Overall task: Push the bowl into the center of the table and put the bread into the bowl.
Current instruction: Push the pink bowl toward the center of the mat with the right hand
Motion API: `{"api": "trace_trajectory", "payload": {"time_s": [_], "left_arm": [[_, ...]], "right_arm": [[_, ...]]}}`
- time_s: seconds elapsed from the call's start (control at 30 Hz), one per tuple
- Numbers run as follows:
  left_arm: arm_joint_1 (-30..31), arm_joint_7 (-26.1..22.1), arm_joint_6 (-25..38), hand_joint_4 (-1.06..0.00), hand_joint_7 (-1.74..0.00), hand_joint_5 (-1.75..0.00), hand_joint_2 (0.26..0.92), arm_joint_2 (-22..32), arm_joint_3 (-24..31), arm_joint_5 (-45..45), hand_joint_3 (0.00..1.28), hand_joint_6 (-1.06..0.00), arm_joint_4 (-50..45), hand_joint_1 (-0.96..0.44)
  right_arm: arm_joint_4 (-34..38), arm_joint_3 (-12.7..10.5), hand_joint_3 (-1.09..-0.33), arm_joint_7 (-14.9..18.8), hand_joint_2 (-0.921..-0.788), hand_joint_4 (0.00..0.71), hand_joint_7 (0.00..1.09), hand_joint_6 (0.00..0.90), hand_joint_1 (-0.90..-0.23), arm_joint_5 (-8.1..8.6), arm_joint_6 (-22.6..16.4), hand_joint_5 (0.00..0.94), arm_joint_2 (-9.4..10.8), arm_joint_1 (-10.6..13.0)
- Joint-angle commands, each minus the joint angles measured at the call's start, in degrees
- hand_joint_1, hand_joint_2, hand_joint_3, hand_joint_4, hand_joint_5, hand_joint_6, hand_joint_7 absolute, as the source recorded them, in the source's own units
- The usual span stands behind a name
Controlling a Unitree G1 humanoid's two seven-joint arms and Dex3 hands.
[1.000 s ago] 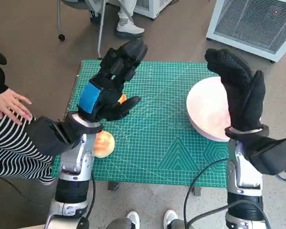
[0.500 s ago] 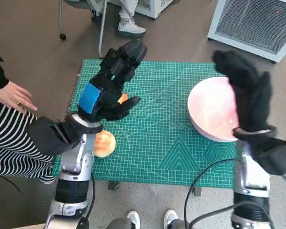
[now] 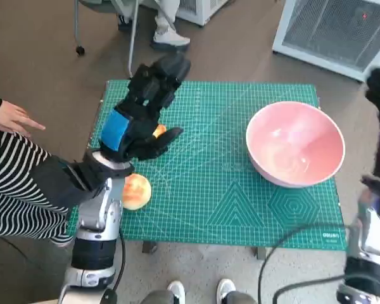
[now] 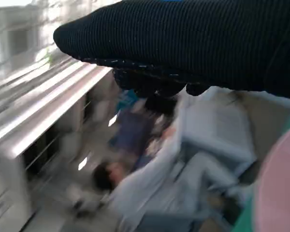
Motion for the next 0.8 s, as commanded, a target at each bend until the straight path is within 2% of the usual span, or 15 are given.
{"api": "trace_trajectory", "payload": {"time_s": [0.03, 0.23, 0.43, 0.57, 0.7, 0.8], "left_arm": [[0.2, 0.2, -1.2, -0.06, -0.62, -0.19, 0.921, 0.3, 0.2, 0.5, 0.3, 0.0, 0.5, -0.67], [-0.2, 0.3, -1.3, -0.07, -0.63, -0.19, 0.921, 0.3, 0.1, 0.6, 0.3, 0.0, 0.7, -0.66], [-0.3, 0.4, -1.5, -0.07, -0.63, -0.19, 0.921, 0.5, 0.1, 0.9, 0.31, 0.0, 0.8, -0.66], [-0.3, 0.3, -1.6, -0.07, -0.63, -0.19, 0.921, 0.7, 0.1, 1.1, 0.31, 0.0, 0.8, -0.66], [-0.2, 0.3, -1.7, -0.07, -0.63, -0.19, 0.921, 1.0, 0.2, 1.2, 0.31, 0.0, 0.8, -0.67], [-0.1, 0.3, -1.7, -0.07, -0.63, -0.2, 0.921, 1.2, 0.3, 1.2, 0.31, 0.0, 0.7, -0.67]], "right_arm": [[8.7, -1.7, -0.92, -0.5, -0.921, 0.182, 0.55, -0.001, -0.75, 1.25, -0.2, 0.002, -1.8, -1.5], [19.1, -3.0, -0.916, 0.0, -0.921, 0.181, 0.54, -0.001, -0.74, 2.72, -0.5, 0.001, -3.3, -4.8], [28.6, -3.0, -0.917, -0.8, -0.921, 0.182, 0.52, -0.001, -0.721, 2.5, -0.5, 0.002, -3.9, -8.1], [34.5, -3.3, -0.925, -0.3, -0.921, 0.176, 0.51, 0.0, -0.72, 2.94, 0.2, 0.001, -3.9, -10.0], [39.0, -4.3, -0.922, 1.2, -0.921, 0.154, 0.5, 0.003, -0.732, 4.39, 1.5, 0.0, -3.6, -11.6], [41.2, -5.4, -0.921, 2.7, -0.921, 0.142, 0.49, 0.008, -0.733, 6.19, 2.9, 0.0, -2.7, -12.7]]}}
